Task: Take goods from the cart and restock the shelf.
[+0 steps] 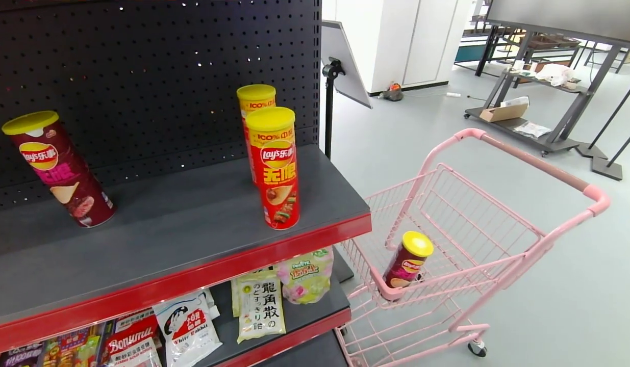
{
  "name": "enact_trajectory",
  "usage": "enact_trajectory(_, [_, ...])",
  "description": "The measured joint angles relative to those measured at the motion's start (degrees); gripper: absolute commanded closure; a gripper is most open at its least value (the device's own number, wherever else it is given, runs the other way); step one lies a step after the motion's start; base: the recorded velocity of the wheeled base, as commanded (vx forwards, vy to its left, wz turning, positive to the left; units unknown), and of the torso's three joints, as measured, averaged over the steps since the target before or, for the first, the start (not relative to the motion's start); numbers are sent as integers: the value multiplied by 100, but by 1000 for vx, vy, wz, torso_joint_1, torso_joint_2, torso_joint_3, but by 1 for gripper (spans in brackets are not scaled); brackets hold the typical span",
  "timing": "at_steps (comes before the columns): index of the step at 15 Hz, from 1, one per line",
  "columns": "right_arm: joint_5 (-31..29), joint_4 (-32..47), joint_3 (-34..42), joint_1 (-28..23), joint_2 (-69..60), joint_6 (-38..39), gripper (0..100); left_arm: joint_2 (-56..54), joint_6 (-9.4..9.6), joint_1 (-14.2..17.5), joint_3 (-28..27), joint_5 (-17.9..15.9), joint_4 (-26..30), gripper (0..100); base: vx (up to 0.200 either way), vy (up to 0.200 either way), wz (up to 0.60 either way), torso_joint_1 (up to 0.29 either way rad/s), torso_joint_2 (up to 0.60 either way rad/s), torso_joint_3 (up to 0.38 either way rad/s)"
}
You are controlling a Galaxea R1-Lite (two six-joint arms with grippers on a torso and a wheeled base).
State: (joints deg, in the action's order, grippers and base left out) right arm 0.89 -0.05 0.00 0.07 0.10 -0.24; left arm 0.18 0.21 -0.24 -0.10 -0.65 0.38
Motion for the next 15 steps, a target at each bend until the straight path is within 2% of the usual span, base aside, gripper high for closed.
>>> enact_trajectory(7, [-2,0,0,0,0,2,0,0,-7,-2,0,2,0,0,0,0,0,-147,384,235])
enact_trajectory(13, [59,12,-21,2,9,-66,0,0,-10,-2,0,0,-5,0,0,0,0,-25,74,44])
enact_trajectory(15, [143,10,-305,17,163,54,0,0,-10,-2,0,-4,-5,0,0,0,0,0,0,0])
